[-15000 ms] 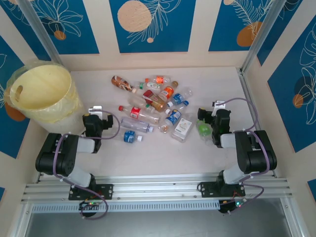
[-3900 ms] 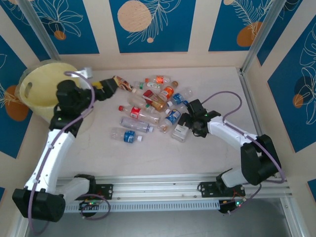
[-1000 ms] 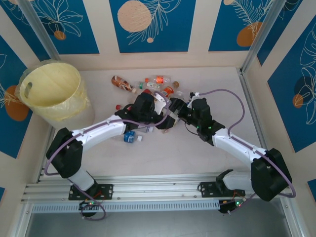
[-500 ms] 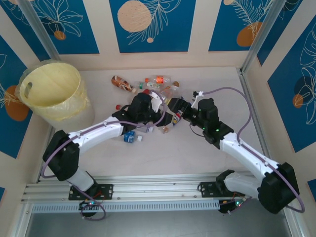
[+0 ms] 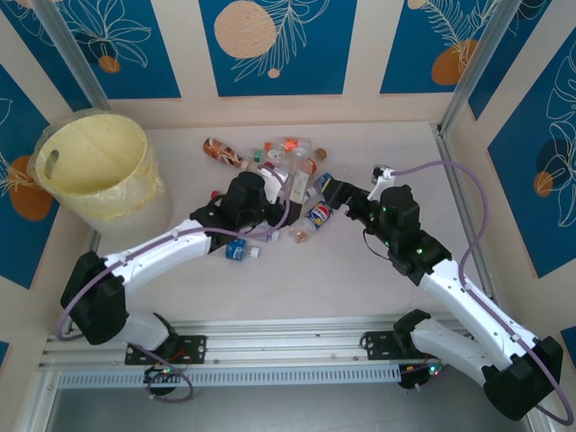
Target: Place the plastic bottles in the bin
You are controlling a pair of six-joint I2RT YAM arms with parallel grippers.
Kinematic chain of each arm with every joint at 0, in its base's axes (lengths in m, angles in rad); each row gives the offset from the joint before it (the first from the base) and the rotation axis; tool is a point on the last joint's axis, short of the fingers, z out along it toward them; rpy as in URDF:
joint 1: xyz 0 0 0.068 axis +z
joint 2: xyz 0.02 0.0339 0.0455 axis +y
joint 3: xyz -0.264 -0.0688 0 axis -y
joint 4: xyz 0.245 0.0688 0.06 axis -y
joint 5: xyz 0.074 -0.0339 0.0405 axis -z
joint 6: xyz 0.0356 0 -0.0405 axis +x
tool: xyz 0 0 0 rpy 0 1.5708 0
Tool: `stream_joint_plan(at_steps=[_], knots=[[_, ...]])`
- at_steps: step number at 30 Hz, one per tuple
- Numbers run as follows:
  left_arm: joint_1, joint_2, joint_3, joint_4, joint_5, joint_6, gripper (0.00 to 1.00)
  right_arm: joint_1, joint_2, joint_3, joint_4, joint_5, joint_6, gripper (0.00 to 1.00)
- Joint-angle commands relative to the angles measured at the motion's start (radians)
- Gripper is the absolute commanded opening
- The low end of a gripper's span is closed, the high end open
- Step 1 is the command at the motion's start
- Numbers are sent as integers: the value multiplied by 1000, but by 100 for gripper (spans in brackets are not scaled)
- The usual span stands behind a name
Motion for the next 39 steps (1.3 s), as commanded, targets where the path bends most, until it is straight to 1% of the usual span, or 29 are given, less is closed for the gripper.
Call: stream_joint_plan(at_steps=[1, 4, 11, 15, 17, 20, 23, 24, 26, 29, 33, 36, 39], knots=[[20, -51, 12, -39, -113, 61, 0, -8, -3, -26, 15, 70, -25, 100], [26, -88, 30, -81, -181, 89, 0, -12, 13, -20, 20, 73, -30, 100], [33, -219, 33, -83, -352, 148, 0, -14, 36, -31, 44, 123, -31, 100], [49, -290, 66, -105, -406, 145, 0, -14, 40, -37, 63, 101, -62, 100], [58, -321, 85, -110, -460, 145, 0, -14, 41, -33, 62, 81, -77, 100], [90, -351, 110, -82, -532, 165, 0, -15, 39, -38, 77, 55, -93, 100], [139, -342, 171, -78, -597, 177, 0, -15, 41, -44, 98, 46, -91, 100], [163, -336, 189, -76, -612, 179, 0, -15, 42, -44, 105, 45, -89, 100], [228, -329, 211, -64, -598, 168, 0, -15, 44, -42, 109, 39, -90, 100], [359, -320, 243, -70, -564, 87, 0, -17, 45, -35, 100, 22, -94, 100], [537, -315, 299, -123, -550, 7, 0, -19, 44, -29, 70, 30, -83, 99], [670, -320, 338, -202, -488, -59, 0, -22, 43, -37, 63, 42, -77, 100], [765, -311, 368, -275, -473, -80, 0, -25, 45, -44, 68, 50, -66, 100]])
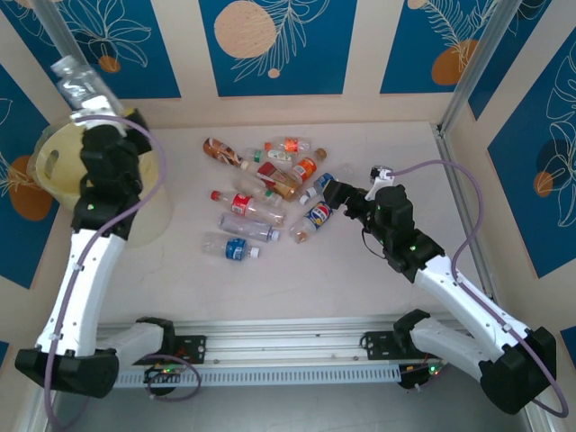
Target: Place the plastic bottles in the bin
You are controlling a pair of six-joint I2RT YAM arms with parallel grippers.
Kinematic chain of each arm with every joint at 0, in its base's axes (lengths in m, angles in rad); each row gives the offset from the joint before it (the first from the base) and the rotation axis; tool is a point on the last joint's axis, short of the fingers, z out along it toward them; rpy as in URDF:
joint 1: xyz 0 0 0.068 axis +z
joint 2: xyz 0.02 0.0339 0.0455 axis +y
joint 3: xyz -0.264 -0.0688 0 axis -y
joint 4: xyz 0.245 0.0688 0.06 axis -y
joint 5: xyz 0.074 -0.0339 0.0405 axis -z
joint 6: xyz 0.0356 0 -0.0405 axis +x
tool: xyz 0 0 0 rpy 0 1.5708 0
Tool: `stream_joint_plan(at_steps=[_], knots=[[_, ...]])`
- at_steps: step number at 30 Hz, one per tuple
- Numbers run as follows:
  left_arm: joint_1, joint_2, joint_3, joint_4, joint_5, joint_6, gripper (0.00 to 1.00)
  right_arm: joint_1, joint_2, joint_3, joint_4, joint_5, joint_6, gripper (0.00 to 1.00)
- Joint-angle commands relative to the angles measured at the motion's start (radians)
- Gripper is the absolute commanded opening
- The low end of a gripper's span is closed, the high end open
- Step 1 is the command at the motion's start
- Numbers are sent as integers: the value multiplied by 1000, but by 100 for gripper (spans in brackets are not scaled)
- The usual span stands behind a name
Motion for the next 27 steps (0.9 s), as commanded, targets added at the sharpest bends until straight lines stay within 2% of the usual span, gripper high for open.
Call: stream_joint_plan(at_steps=[1, 6, 12, 17, 24, 27], knots=[[106, 4, 55, -94, 58, -80, 0, -8, 0, -15, 12, 17, 3, 99], [283, 75, 99, -239, 306, -223, 0, -20, 25, -4, 23, 7, 6, 100], [363, 100, 17, -216, 457, -332, 0, -25, 52, 20, -11, -10, 8, 100], [414, 140, -35, -205, 630, -396, 0, -29, 59, 25, -36, -7, 9, 100], [430, 154, -148, -134, 682, -440, 4, -32, 71, 33, -59, -19, 24, 100], [429, 165, -174, -122, 678, -429, 11, -33, 73, 34, -68, -31, 33, 100]])
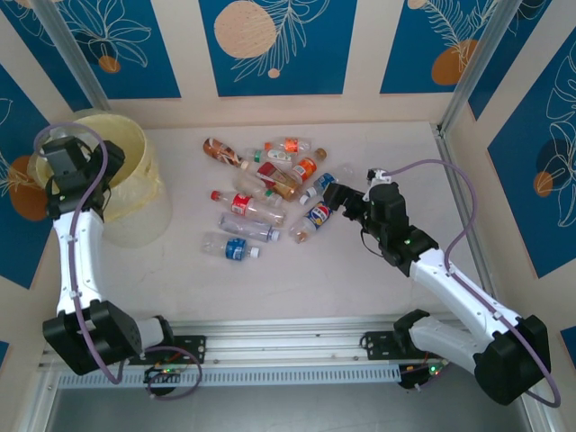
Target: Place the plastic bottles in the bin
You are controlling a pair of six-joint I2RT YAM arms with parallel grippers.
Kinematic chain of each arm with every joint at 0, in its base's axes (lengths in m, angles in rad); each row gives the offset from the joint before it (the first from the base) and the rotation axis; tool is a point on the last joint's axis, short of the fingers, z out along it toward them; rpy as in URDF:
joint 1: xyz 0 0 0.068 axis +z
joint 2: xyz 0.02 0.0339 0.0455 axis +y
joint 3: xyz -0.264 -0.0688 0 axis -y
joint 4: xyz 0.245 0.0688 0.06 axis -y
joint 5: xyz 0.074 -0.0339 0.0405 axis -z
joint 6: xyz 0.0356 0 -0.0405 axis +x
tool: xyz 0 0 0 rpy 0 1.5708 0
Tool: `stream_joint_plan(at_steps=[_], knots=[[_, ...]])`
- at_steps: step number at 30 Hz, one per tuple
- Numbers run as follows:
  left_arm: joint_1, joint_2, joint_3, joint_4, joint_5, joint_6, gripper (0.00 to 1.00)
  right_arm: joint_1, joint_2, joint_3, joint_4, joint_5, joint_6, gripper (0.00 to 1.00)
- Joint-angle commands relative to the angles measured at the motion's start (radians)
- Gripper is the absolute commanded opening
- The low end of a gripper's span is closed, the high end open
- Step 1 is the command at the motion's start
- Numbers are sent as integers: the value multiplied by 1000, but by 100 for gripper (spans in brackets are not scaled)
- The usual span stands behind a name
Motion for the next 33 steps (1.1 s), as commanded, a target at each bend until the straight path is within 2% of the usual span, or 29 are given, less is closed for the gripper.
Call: stream_joint_plan(at_steps=[1, 5, 6, 10, 15, 24, 31, 33], knots=[[14, 17, -46, 20, 38, -13, 13, -5, 2, 35, -19, -21, 19, 100], [14, 15, -65, 21, 54, -2, 14, -5, 1, 37, -36, -23, 21, 99], [14, 11, -69, 21, 55, -1, 17, -5, 1, 39, -38, -23, 22, 100], [14, 3, -74, 26, 48, 2, 41, -5, 4, 39, -37, -22, 27, 100], [16, 27, -53, 30, 75, 3, 62, -5, 9, 40, -40, -25, 29, 100], [10, 44, -44, 72, 152, -28, 65, -5, 7, 43, -61, -14, 25, 100], [9, 47, -24, 54, 118, -21, 88, -6, 15, 47, -58, -13, 24, 100], [8, 50, -12, 45, 105, -14, 91, -6, 16, 50, -61, -14, 22, 100]])
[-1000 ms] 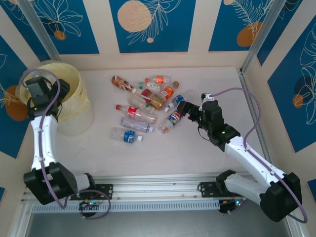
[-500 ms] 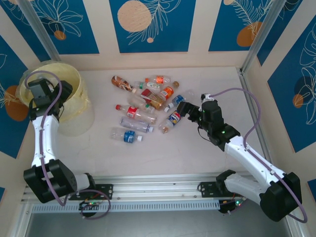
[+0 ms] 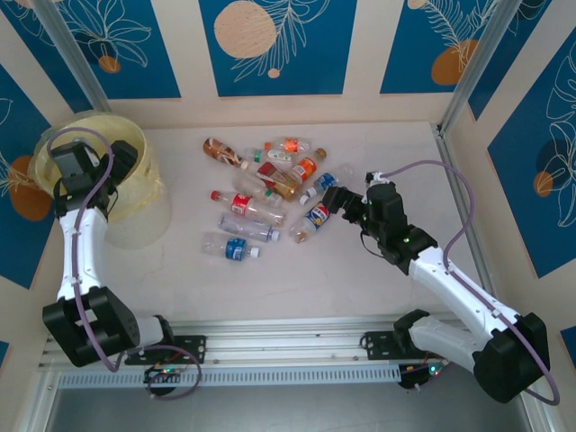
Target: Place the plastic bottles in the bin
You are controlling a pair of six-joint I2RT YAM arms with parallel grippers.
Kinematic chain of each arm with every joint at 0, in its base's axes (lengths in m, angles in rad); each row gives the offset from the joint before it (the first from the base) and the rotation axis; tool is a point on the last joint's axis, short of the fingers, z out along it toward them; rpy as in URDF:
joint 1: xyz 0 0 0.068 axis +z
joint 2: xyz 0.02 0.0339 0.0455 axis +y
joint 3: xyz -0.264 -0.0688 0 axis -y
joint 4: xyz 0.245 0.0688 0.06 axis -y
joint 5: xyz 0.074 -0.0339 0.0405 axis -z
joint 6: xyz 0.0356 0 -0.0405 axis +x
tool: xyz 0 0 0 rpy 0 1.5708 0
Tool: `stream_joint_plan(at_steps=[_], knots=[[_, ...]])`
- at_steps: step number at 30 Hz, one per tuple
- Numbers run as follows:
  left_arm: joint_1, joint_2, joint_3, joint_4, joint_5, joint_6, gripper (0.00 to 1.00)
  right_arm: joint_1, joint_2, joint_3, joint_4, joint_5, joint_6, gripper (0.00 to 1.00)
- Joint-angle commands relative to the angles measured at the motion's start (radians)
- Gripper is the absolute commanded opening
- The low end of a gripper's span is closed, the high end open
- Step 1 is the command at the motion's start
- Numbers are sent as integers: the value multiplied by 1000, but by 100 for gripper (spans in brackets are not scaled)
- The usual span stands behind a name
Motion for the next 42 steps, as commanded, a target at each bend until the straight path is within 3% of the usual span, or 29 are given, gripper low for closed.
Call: stream_joint_plan(at_steps=[1, 6, 13, 19, 23, 29, 35, 42], knots=[[6, 9, 47, -19, -17, 17, 93, -6, 3, 38, -4, 1, 0, 100], [5, -2, 72, -43, -56, 47, 100, -5, 7, 39, -2, 1, 1, 99], [-23, -2, 129, -62, -71, 99, 100, -7, 20, 45, -1, 0, 1, 100], [-77, -10, 192, -110, -234, 141, 100, -6, 23, 47, -10, -2, 7, 100], [-117, -11, 232, -121, -233, 181, 100, -8, 19, 45, -16, 0, 6, 100], [-260, -43, 243, -83, -322, 258, 100, -7, 17, 44, -17, 1, 7, 100], [-465, -51, 255, -72, -378, 341, 100, -7, 6, 41, -27, 3, 5, 99], [-718, -76, 159, -97, -601, 184, 100, -10, -19, 15, -24, 17, 17, 99]])
